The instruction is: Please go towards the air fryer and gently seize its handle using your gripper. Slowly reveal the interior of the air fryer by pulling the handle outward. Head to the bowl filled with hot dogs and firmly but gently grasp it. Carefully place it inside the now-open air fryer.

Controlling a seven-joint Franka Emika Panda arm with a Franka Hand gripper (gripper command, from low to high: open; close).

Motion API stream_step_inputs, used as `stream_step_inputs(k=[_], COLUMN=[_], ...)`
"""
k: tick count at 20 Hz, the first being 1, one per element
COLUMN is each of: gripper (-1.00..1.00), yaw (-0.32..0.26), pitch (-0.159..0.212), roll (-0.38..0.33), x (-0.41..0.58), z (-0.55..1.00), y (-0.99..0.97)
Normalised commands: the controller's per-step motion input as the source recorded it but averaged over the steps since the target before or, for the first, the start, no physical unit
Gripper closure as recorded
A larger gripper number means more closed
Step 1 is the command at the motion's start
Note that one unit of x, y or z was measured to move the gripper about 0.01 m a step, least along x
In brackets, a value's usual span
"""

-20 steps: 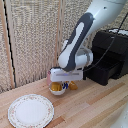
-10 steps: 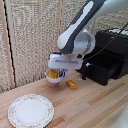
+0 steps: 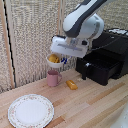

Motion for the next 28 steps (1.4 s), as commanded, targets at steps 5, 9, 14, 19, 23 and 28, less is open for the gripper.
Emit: stream_step_inputs(k=[5,9,14,19,23,28], gripper=[1.00,1.00,1.00,1.00,1.00,1.00], yaw=[-0.170,-0.129,-0.132,-0.165,-0.207,-0.275], pitch=[0.010,0.027,0.026,0.048,0.060,0.083], roll=[0.000,0.000,0.001,0.000,0.000,0.000], x=[0.277,0.264,0.205,0.142,0.099,0.034], z=[0.77,0.49,0.23,0.16,0.19,0.25], y=[-0.62,-0.76,-0.74,-0.67,-0.60,-0.44])
